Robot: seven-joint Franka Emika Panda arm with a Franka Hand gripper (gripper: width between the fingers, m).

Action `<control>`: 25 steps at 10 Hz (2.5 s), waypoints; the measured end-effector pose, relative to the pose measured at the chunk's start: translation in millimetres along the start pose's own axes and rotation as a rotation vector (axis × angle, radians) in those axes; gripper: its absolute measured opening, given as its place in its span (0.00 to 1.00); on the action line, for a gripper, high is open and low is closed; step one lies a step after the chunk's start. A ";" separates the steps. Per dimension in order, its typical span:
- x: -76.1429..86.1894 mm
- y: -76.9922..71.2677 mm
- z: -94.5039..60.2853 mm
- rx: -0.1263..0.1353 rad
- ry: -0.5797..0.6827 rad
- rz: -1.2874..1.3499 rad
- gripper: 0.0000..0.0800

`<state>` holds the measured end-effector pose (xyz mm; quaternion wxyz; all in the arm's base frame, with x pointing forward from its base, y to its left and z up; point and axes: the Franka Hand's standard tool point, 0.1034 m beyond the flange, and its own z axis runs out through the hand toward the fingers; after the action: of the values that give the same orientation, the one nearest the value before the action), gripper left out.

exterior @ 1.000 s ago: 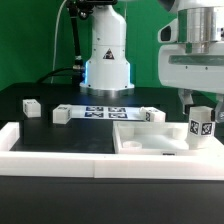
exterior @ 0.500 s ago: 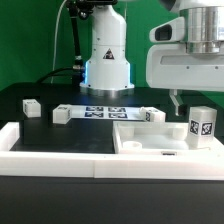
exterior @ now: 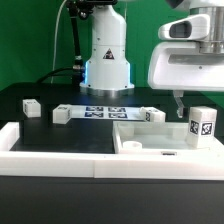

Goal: Assemble one leg

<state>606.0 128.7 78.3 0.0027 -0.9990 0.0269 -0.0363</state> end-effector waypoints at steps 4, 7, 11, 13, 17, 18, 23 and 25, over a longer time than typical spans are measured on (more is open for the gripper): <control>0.6 4.3 0.4 -0.012 0.004 -0.192 0.81; 0.3 4.0 0.8 -0.012 0.003 -0.192 0.54; 0.5 4.8 0.8 -0.010 0.003 -0.150 0.36; 0.8 6.7 0.8 0.017 -0.003 0.090 0.36; 1.0 9.4 2.6 0.030 -0.010 0.588 0.36; 1.2 9.7 2.9 0.030 -0.006 0.724 0.36; 1.7 9.9 2.7 0.042 -0.007 1.122 0.36; 1.4 9.4 3.0 0.042 -0.008 1.120 0.37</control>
Offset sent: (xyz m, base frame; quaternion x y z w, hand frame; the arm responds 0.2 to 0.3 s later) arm -0.0081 -0.0049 0.0034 0.0118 0.0047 -0.1022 0.9947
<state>607.1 119.2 75.3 0.0417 -0.8318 0.5528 -0.0263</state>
